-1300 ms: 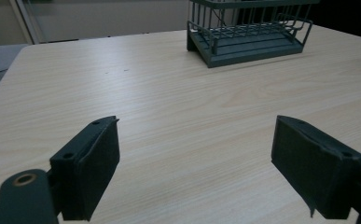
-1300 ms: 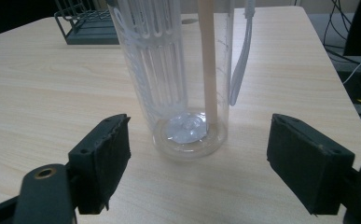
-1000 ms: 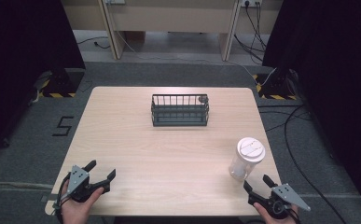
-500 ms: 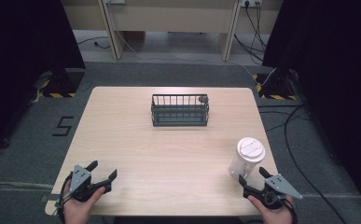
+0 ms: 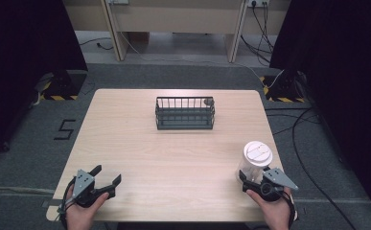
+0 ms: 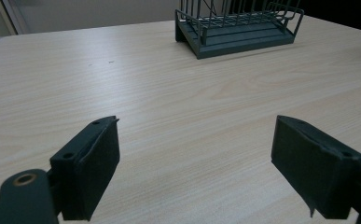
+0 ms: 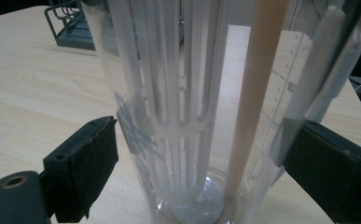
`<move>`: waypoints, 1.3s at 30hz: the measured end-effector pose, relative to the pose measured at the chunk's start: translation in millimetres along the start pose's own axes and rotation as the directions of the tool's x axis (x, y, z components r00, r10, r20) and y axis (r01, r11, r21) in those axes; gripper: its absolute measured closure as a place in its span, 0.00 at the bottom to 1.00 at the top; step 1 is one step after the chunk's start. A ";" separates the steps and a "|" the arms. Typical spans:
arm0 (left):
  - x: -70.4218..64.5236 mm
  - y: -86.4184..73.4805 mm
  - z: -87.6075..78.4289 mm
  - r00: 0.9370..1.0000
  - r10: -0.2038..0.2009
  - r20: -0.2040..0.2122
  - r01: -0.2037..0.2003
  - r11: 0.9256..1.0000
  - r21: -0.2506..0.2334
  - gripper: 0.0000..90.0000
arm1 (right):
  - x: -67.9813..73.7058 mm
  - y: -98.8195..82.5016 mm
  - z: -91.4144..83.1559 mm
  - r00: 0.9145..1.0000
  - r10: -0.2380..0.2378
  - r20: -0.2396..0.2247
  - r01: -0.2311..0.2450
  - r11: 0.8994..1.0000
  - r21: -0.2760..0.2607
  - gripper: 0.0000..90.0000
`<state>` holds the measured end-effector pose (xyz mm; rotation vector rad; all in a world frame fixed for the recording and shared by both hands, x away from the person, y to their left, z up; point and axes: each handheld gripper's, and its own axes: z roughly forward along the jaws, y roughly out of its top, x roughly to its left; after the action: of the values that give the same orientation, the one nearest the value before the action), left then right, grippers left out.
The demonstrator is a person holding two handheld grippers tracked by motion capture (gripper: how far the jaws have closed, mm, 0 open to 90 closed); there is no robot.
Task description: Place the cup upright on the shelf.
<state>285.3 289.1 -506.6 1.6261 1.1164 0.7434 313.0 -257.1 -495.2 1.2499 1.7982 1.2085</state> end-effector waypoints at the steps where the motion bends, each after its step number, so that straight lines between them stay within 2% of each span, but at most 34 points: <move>1: 0.1 0.0 0.0 1.000 0.000 0.000 0.000 1.000 0.000 0.16 | 0.2 0.8 1.3 1.000 -0.001 -0.002 0.001 1.000 -0.001 0.13; 13: -1.6 0.2 0.3 1.000 0.006 0.010 -0.006 1.000 -0.002 0.17 | -4.4 -1.0 6.4 1.000 0.014 -0.015 -0.015 0.999 -0.041 0.19; 24: -1.4 0.3 0.3 1.000 0.006 0.012 -0.006 1.000 -0.004 0.17 | -5.0 -0.2 6.6 1.000 -0.007 -0.030 0.005 0.999 -0.050 0.20; 39: -0.3 0.1 0.6 1.000 0.003 0.008 -0.003 1.000 -0.002 0.17 | -4.2 15.9 10.4 0.999 -0.020 -0.025 0.019 0.998 -0.054 0.20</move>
<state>285.7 288.6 -506.7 1.6278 1.1081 0.7392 329.2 -255.6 -484.5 1.1889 1.7803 1.2588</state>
